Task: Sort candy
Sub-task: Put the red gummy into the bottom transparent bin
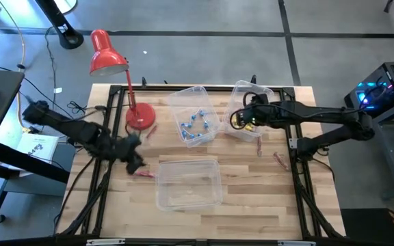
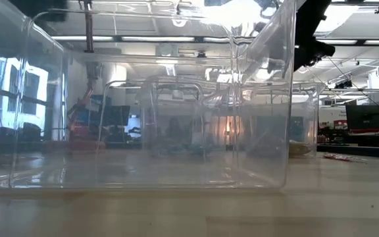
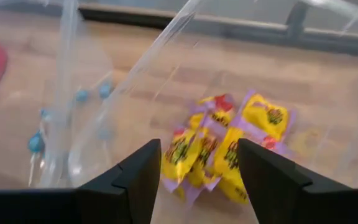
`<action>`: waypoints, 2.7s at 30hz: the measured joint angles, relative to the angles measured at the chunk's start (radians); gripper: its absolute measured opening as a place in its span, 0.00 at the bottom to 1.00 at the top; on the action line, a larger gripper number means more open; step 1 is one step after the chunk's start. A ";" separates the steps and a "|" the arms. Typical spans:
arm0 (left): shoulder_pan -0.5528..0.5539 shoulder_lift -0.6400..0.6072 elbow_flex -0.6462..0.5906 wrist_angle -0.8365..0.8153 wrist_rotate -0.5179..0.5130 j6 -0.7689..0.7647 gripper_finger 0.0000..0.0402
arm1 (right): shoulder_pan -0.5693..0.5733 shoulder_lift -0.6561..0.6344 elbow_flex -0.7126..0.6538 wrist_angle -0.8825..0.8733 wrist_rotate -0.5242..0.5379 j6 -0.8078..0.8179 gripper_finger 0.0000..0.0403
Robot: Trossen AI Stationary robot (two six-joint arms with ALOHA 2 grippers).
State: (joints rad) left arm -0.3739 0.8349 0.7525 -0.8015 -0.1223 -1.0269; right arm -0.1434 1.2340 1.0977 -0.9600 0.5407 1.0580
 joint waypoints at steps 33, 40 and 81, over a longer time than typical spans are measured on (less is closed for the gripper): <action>-0.270 0.536 -0.076 -0.057 -0.006 0.037 0.05 | 0.032 0.004 0.000 -0.021 0.004 -0.038 0.51; -0.291 0.255 0.043 -0.314 -0.124 -0.188 0.01 | 0.032 0.004 0.000 -0.035 0.003 -0.038 0.51; 0.250 0.354 0.222 -0.225 -0.224 0.179 0.43 | 0.032 0.004 0.000 -0.036 -0.017 -0.045 0.51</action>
State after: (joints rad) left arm -0.1237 1.1891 0.9744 -1.0268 -0.3464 -0.8477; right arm -0.1112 1.2381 1.0981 -0.9960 0.5238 1.0126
